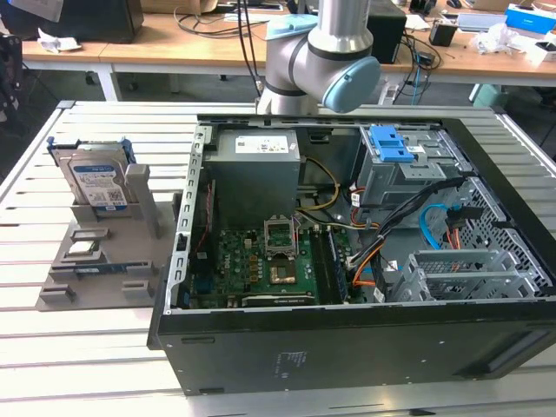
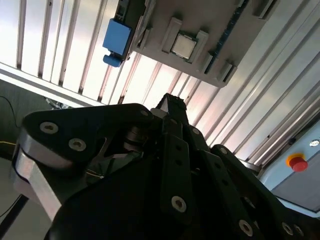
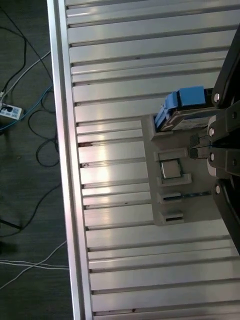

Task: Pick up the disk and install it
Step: 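Pick up the disk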

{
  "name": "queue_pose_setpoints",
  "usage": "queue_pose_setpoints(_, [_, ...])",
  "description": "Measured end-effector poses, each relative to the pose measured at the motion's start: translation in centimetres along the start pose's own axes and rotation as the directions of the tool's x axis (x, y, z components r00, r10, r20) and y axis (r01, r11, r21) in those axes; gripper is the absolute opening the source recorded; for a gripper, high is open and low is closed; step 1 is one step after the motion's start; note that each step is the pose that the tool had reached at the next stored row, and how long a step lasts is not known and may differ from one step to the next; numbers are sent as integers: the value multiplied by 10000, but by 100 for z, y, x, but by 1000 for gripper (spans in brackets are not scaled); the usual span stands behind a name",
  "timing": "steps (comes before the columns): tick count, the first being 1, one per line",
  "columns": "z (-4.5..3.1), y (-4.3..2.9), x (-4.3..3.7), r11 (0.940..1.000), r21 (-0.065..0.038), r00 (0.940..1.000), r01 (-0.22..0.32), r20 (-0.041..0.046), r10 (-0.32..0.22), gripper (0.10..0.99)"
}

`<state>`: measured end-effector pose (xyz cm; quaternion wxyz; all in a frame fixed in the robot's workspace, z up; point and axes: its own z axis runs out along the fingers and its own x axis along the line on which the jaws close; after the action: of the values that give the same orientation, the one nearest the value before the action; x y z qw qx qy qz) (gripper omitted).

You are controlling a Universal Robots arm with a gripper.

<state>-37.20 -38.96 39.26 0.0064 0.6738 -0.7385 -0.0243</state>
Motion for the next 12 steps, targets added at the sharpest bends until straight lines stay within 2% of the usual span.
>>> queue_pose_setpoints(6, [0, 0, 0, 10000, 0, 10000, 4, 0, -4, 114])
queue_pose_setpoints(7, [0, 0, 0, 10000, 0, 10000, 5, 0, -5, 169])
queue_pose_setpoints(8, [0, 0, 0, 10000, 0, 10000, 6, 0, -6, 294])
queue_pose_setpoints(10, [0, 0, 0, 10000, 0, 10000, 6, 0, -6, 294])
queue_pose_setpoints(11, [0, 0, 0, 10000, 0, 10000, 8, 0, -8, 357])
queue_pose_setpoints(12, [0, 0, 0, 10000, -1, 10000, 9, 0, -9, 475])
